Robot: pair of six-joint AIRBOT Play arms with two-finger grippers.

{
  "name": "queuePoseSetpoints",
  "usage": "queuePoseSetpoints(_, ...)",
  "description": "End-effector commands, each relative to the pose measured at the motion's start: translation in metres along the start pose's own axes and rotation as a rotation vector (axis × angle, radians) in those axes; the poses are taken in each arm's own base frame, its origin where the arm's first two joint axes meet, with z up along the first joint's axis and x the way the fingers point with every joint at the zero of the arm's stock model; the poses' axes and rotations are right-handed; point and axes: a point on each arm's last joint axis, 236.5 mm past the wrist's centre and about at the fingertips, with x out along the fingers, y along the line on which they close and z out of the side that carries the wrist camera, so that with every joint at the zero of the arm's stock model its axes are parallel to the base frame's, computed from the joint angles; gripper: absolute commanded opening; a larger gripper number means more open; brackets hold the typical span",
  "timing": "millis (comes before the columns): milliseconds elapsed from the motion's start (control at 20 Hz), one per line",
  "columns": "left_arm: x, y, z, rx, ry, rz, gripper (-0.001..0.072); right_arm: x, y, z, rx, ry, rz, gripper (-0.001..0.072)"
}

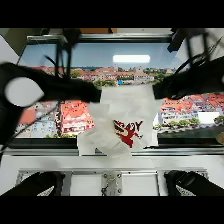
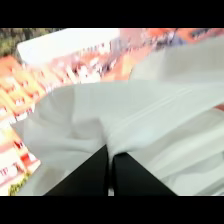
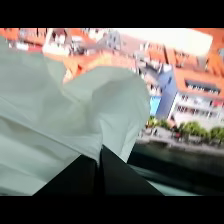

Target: Fold the clothes and pants, and hang the long-sleeved shirts on hangers.

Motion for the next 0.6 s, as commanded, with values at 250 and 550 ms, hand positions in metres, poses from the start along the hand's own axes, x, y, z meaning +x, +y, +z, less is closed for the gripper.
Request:
queuePoseSetpoints(250,0.105,-0.005,-0.195,-0.081,0.435,-0.059,0.0020,0.127,0.031,-0.146,0.138,0.457,0.037,0.0018)
queuePoseSetpoints(550,0.097,0.002,-0.159,-0.123,0.355,-0.062,0.0020,0.134,0.039,-0.132,0.165,0.392,0.062,0.0019)
